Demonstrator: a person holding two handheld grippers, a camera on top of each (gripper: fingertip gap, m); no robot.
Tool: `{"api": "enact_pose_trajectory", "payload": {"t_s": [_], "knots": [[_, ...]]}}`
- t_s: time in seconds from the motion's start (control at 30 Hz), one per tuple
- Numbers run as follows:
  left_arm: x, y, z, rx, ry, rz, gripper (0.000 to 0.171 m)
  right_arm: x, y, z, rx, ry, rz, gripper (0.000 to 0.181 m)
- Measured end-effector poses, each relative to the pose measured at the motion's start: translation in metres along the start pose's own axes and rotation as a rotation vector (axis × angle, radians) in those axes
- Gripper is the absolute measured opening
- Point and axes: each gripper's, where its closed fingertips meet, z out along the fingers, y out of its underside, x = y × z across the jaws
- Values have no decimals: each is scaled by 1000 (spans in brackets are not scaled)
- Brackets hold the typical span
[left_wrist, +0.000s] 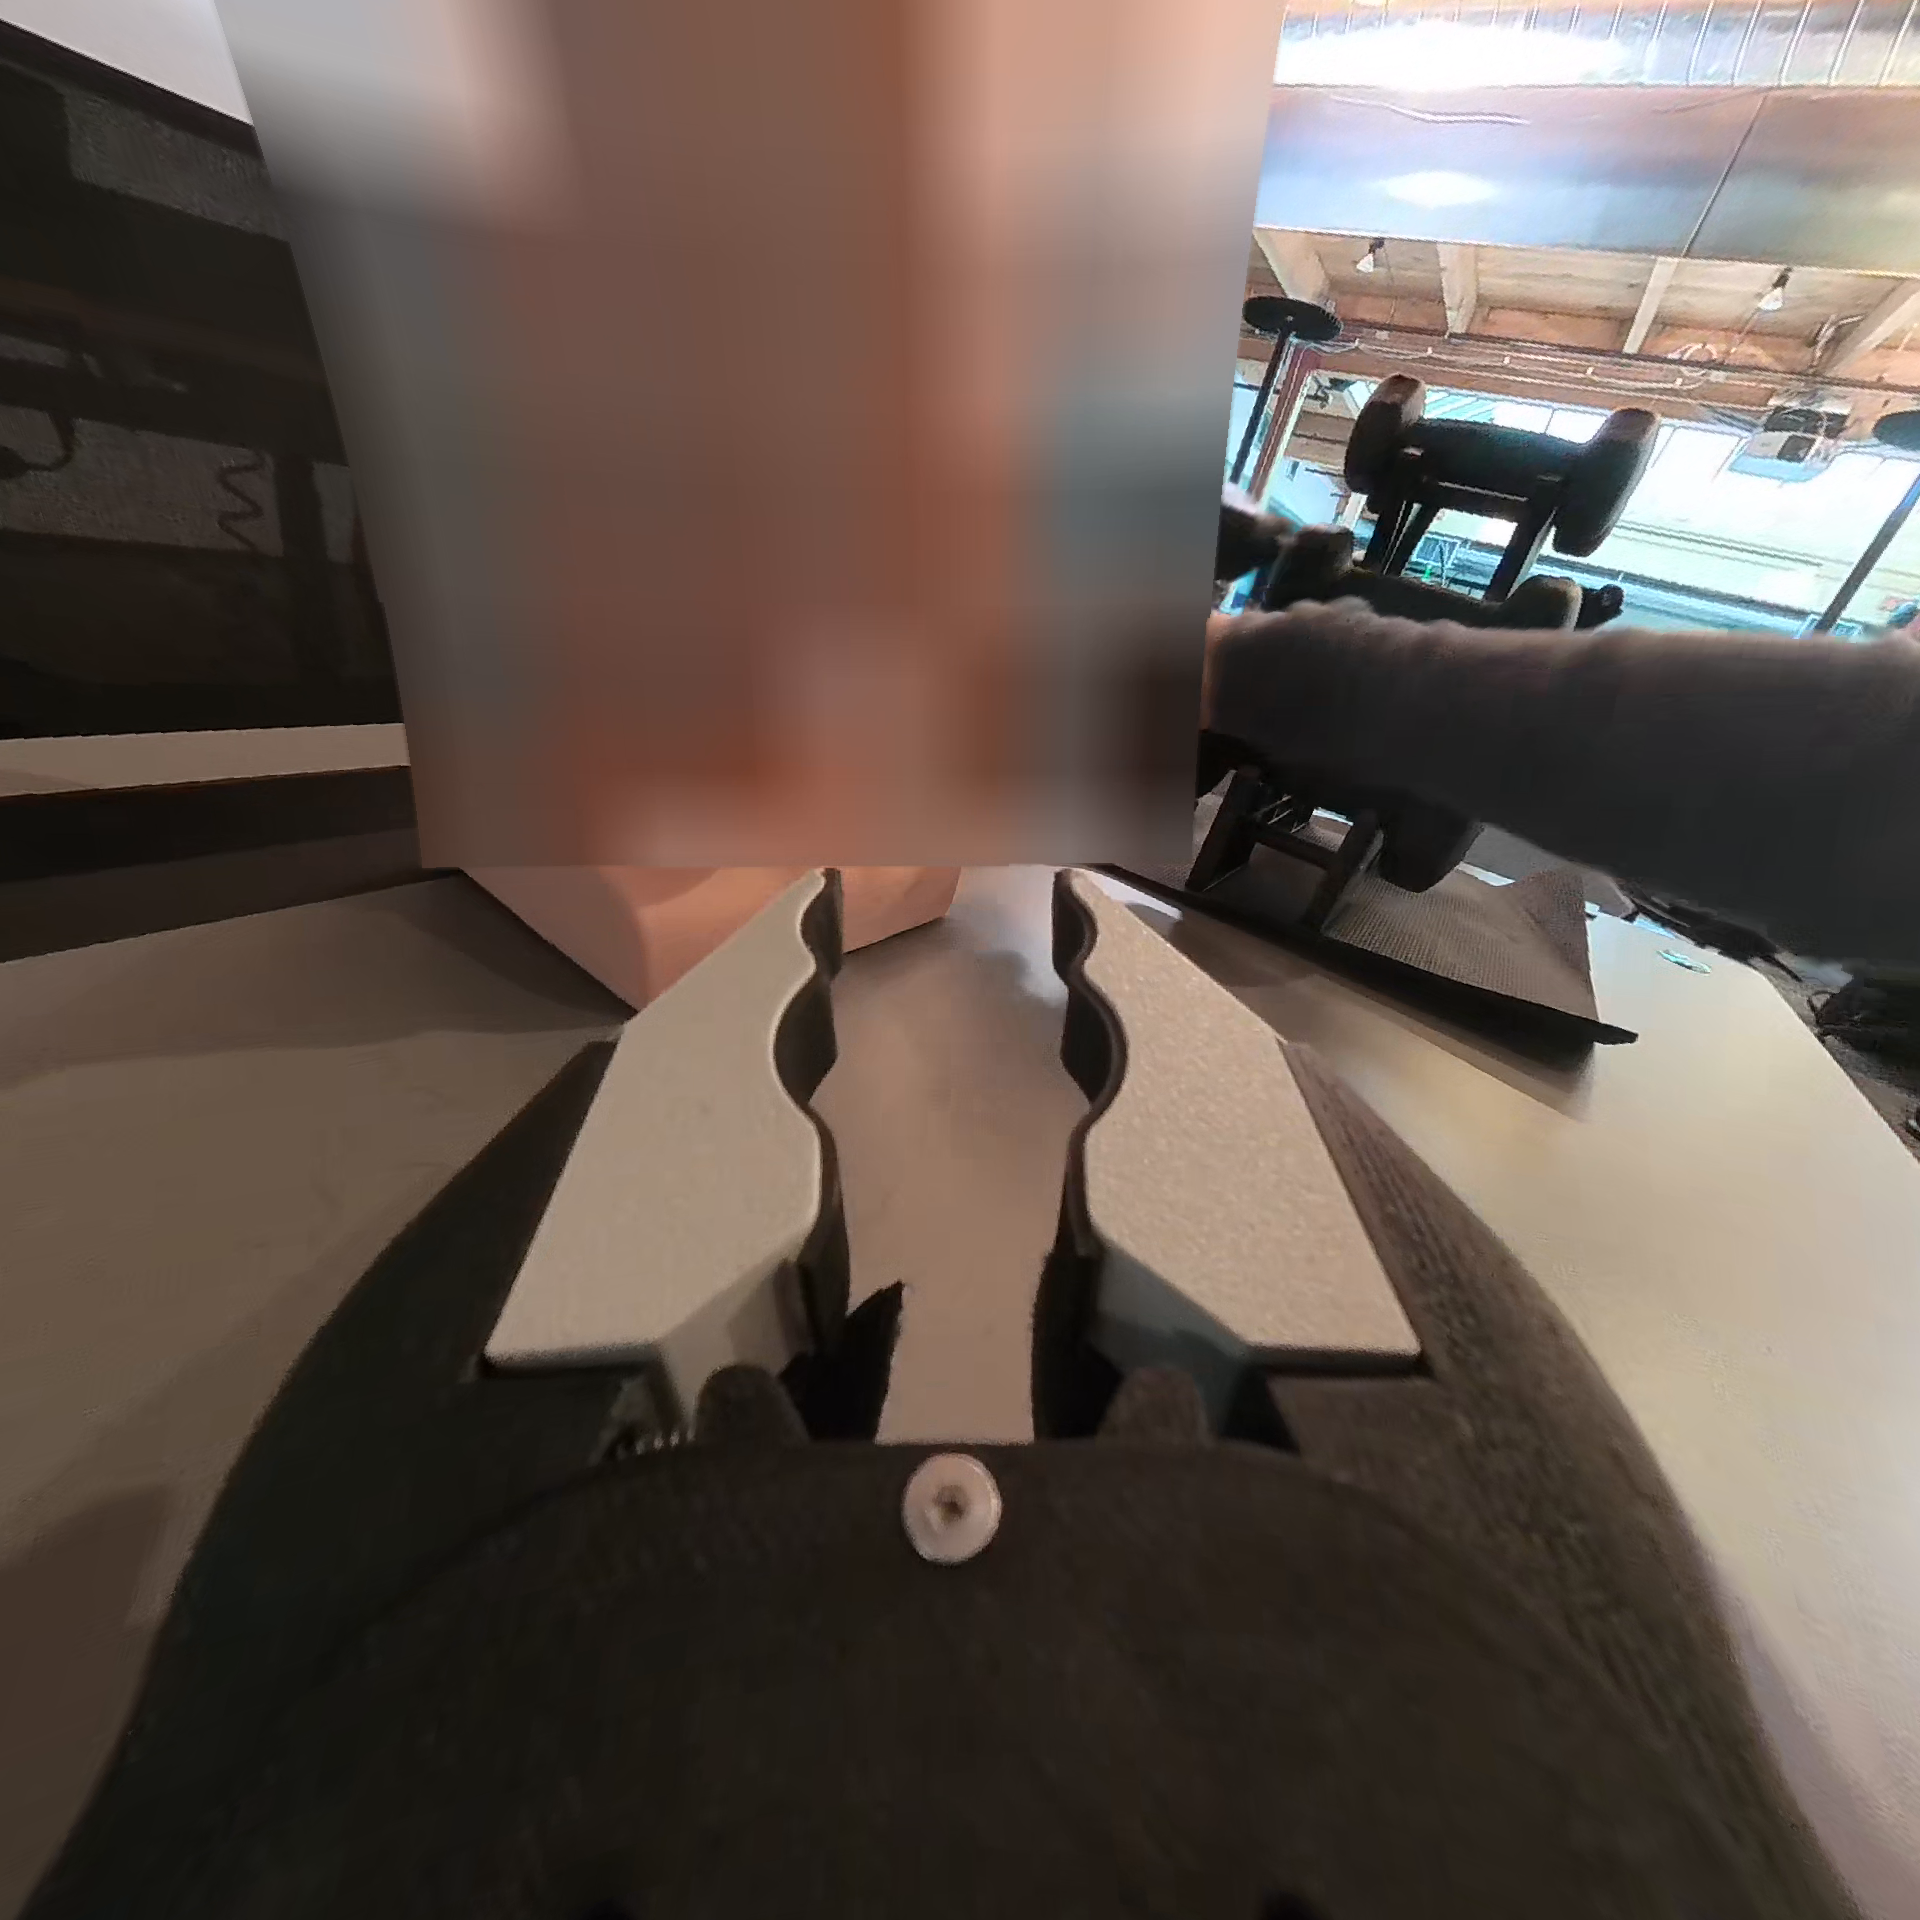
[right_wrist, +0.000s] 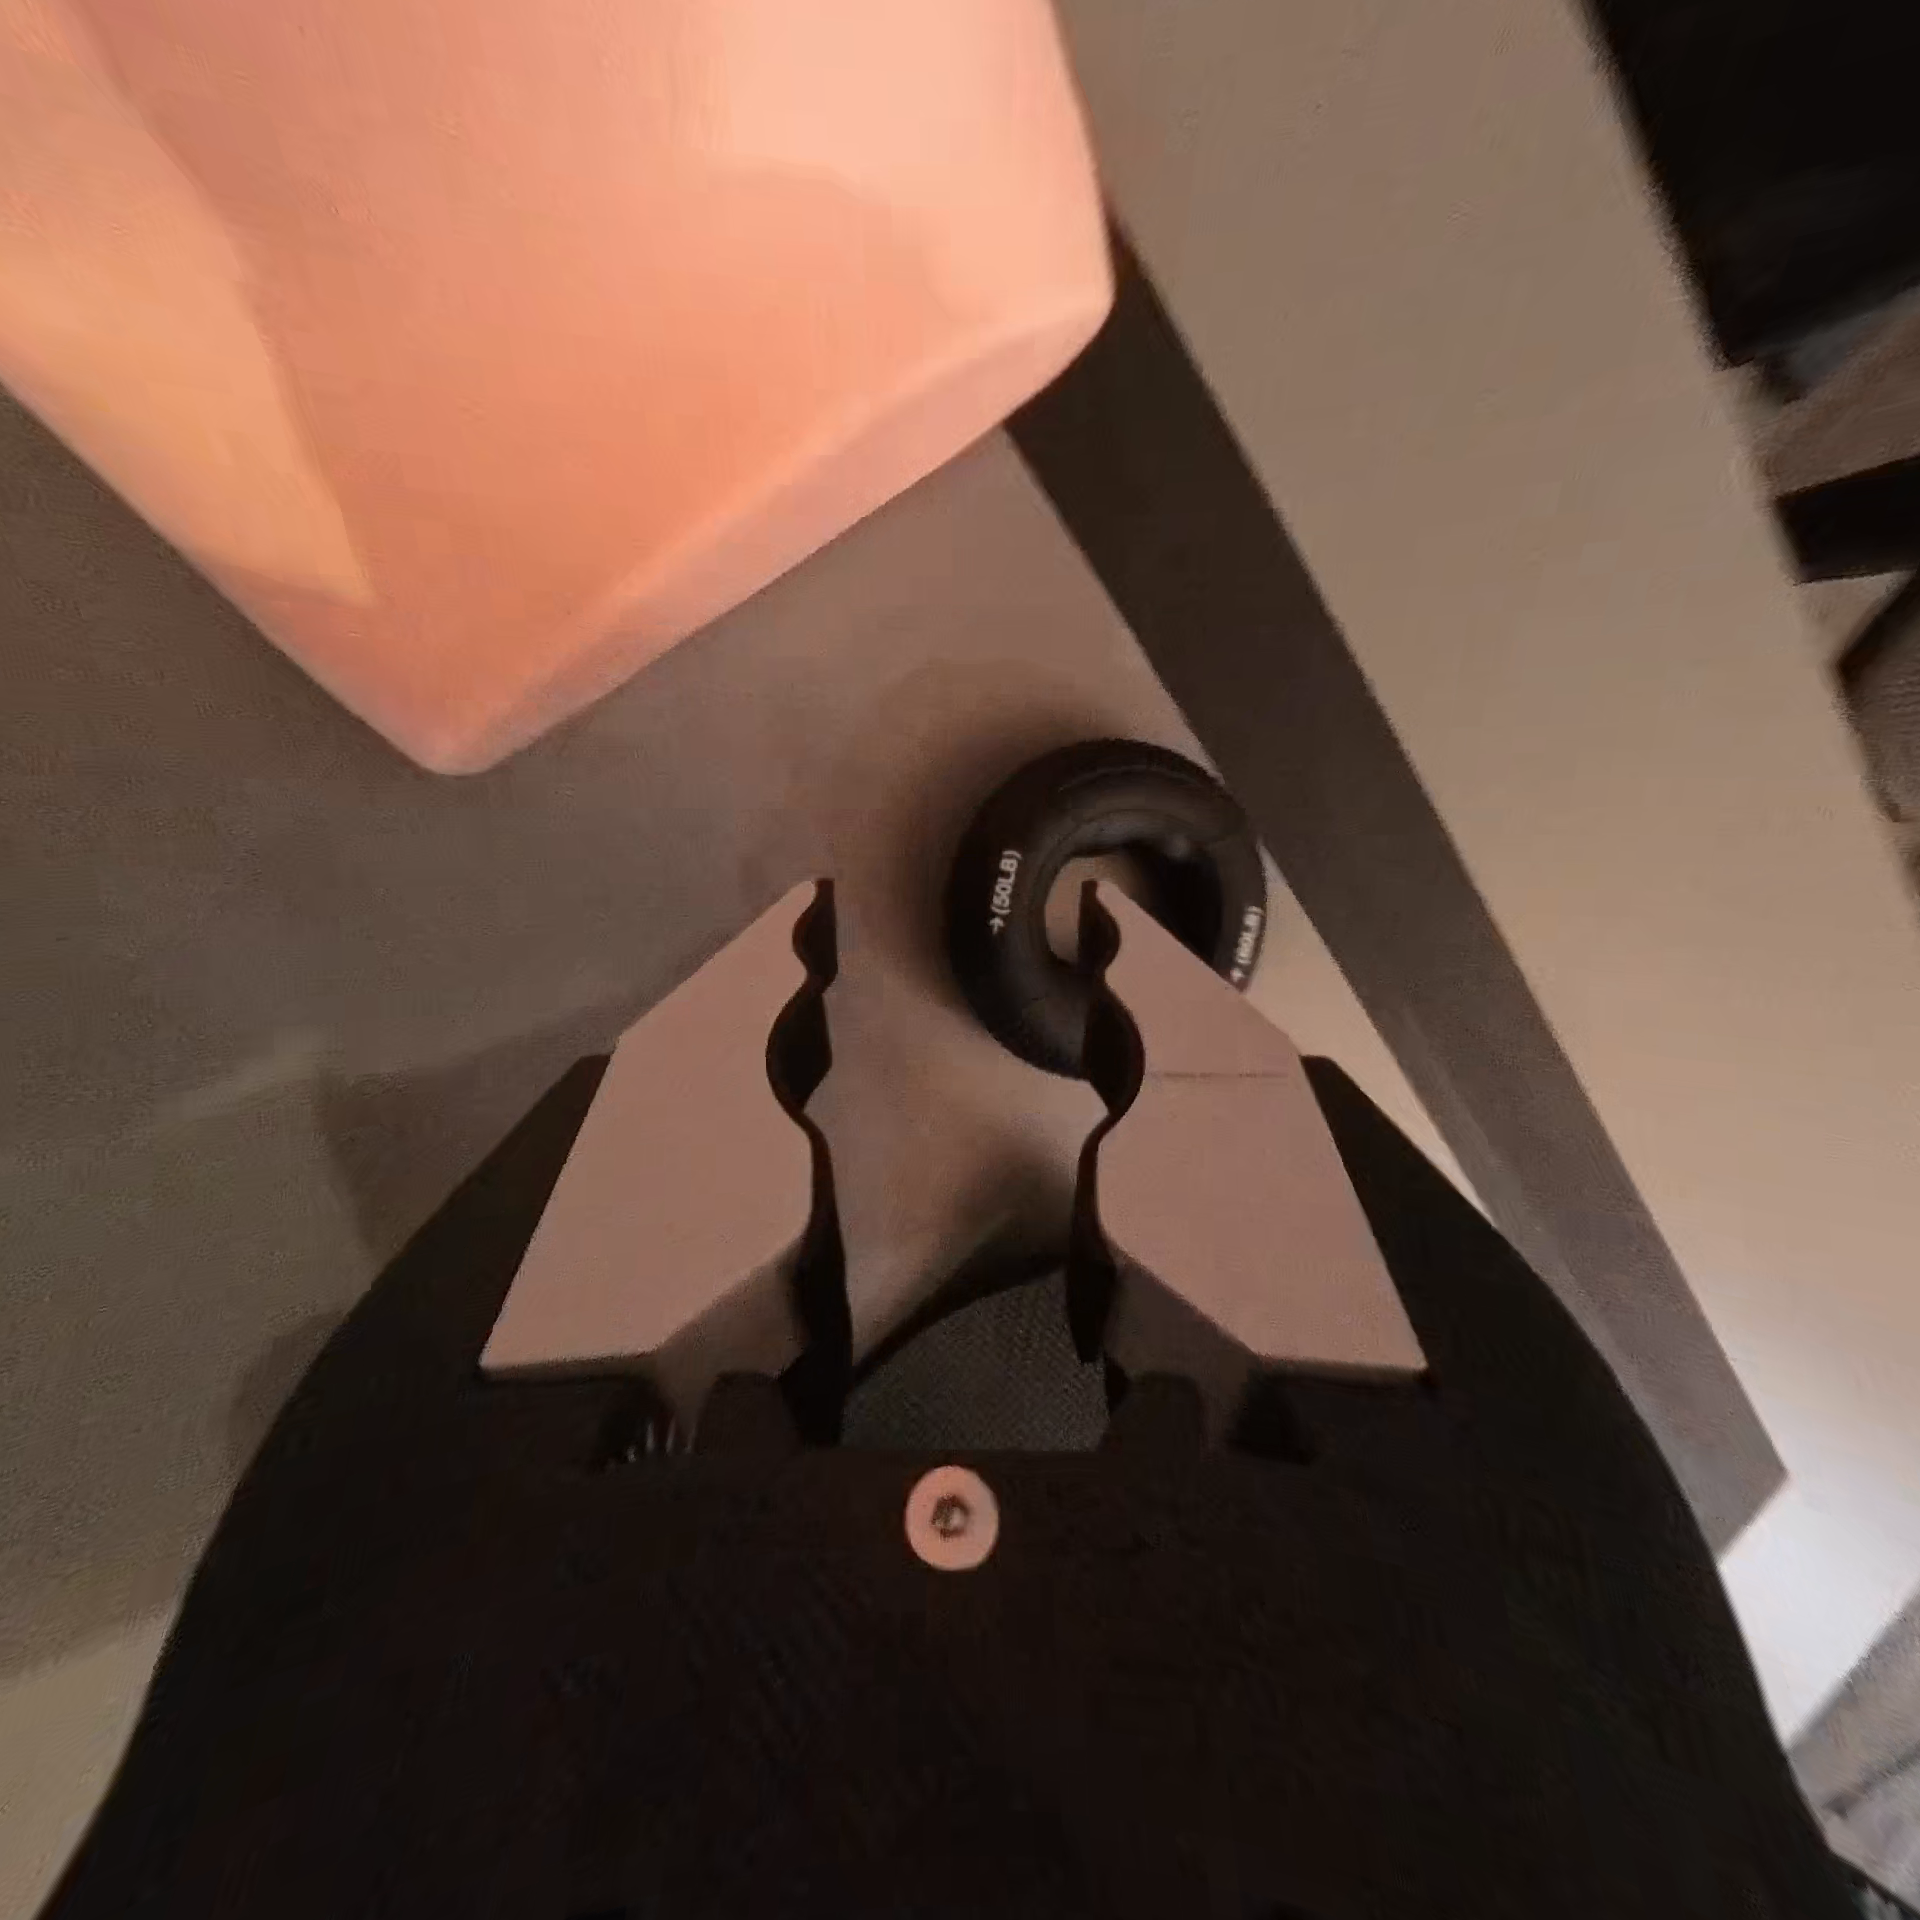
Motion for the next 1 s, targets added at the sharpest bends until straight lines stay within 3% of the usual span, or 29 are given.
{"api": "enact_pose_trajectory", "payload": {"t_s": [0.07,0.2,0.33,0.43,0.57,0.63,0.7,0.83,1.0], "knots": [[0,0,0,-3,2,-4,39,-2,12,16,-118,-72,-24,46],[0,1,1,-7,4,-8,39,5,12,27,-187,-116,66,21],[-2,0,0,0,3,-27,39,10,16,4,-220,-67,68,20],[-4,-1,0,4,2,-41,39,31,-12,-67,-60,65,81,20],[-5,0,0,2,1,-53,39,53,-86,-209,180,213,0,20],[-5,0,0,2,3,-55,39,33,-138,-268,292,147,-103,20],[-5,-2,-1,12,2,-60,39,1,-185,-304,347,19,-225,20],[-6,-2,-2,14,5,-78,40,-24,-235,-304,179,-75,-360,20],[-5,-2,-3,15,5,-76,40,-20,-251,-267,-18,-123,-357,20]]}}
